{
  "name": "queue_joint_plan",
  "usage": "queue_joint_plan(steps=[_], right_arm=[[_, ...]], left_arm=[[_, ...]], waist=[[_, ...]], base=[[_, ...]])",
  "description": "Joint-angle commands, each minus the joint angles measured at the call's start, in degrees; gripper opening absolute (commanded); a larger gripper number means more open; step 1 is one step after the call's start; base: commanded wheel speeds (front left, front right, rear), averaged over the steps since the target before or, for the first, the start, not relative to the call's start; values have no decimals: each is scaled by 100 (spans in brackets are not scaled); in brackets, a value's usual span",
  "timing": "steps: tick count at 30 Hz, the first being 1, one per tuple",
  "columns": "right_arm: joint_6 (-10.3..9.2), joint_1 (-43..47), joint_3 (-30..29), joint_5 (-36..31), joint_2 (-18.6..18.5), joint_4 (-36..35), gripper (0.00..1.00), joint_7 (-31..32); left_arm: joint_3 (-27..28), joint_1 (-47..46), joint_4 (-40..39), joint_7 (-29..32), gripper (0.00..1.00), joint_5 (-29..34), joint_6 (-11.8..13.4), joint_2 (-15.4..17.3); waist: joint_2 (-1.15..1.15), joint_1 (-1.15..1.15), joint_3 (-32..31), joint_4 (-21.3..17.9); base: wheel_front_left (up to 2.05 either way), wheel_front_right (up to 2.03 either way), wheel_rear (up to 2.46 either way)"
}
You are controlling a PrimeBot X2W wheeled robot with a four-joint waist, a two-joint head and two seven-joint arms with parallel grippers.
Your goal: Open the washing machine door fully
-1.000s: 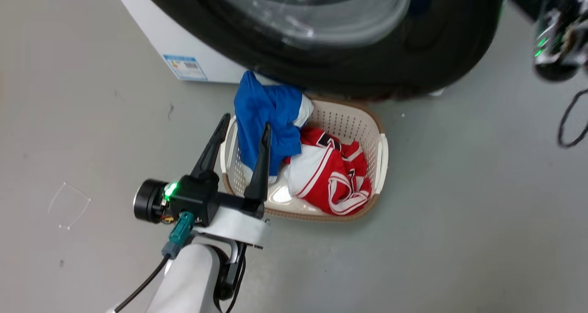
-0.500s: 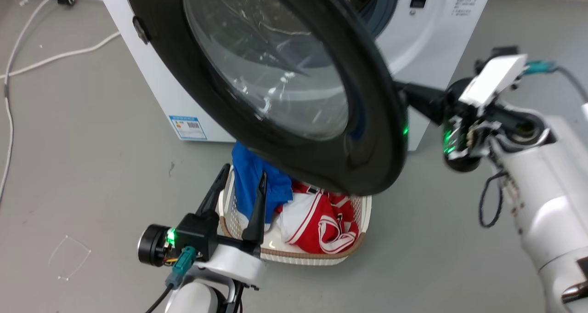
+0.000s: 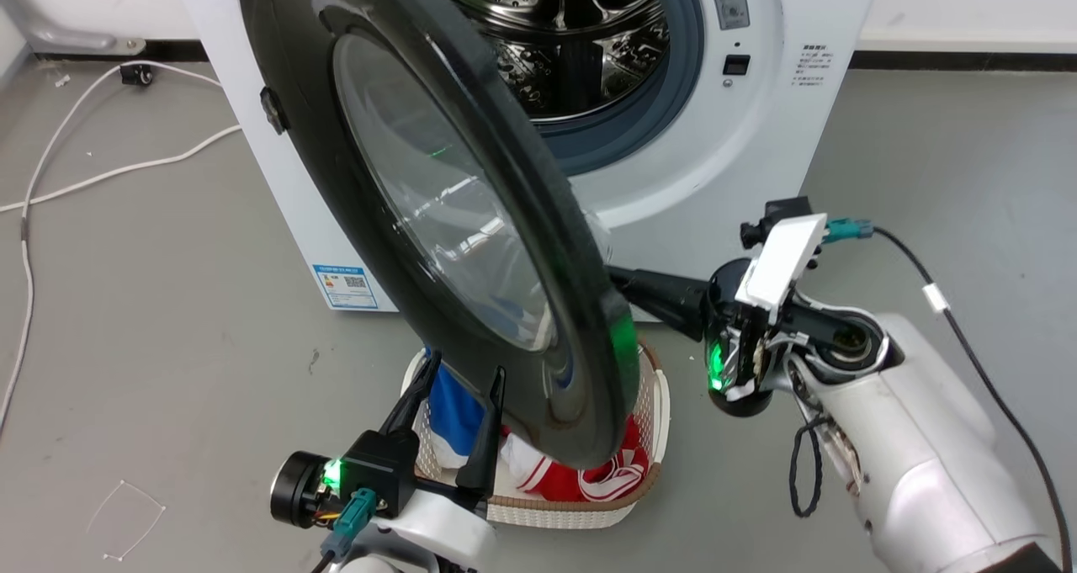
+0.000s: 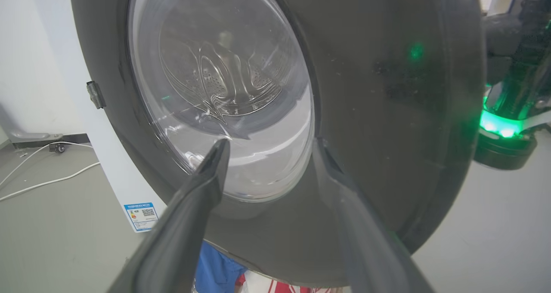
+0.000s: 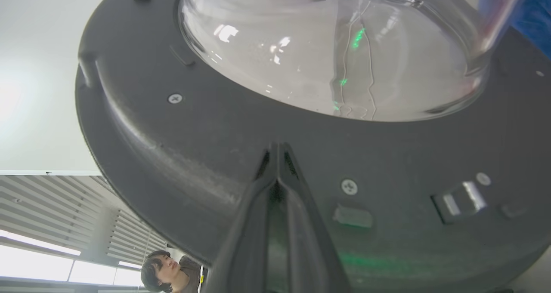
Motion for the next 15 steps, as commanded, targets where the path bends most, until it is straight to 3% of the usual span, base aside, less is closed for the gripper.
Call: queue_joint_plan(steps=[1, 10, 15], right_arm=[[3, 145, 55, 63, 43, -93, 0, 8], [3, 663, 519, 448, 81, -638, 0, -290], [3, 900, 465, 567, 59, -967, 0, -956]], left_arm=[[11, 60, 6, -14, 100, 18, -27, -4], [82, 197, 65, -14, 100, -26, -28, -5], [111, 251, 70, -14, 100, -38, -21, -5]], waist=[[0, 1, -40, 2], [0, 1, -217, -23], [0, 1, -285, -73]], base=[[0, 0, 0], [0, 0, 0], [0, 0, 0]])
